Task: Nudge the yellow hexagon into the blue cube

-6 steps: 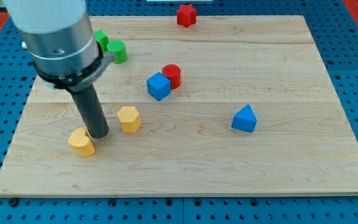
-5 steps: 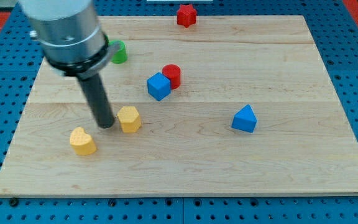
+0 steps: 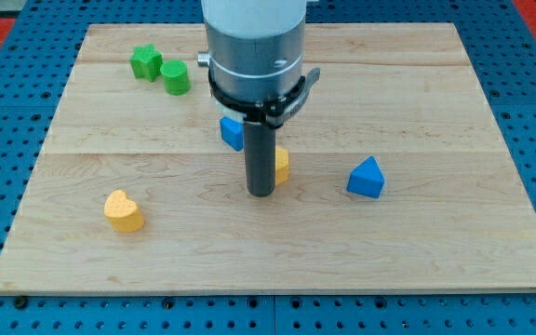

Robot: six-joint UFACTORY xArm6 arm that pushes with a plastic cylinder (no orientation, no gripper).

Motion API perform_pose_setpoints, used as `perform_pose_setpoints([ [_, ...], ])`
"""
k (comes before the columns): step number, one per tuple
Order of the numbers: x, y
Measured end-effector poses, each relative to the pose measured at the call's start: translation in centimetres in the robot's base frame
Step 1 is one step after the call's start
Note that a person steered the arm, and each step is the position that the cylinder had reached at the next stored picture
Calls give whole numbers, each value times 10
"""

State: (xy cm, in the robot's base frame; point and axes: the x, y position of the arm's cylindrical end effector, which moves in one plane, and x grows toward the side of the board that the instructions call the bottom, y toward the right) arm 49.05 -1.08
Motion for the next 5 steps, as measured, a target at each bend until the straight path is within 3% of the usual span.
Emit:
perform_pose_setpoints([
  [2, -6, 60],
  [5, -43, 16],
])
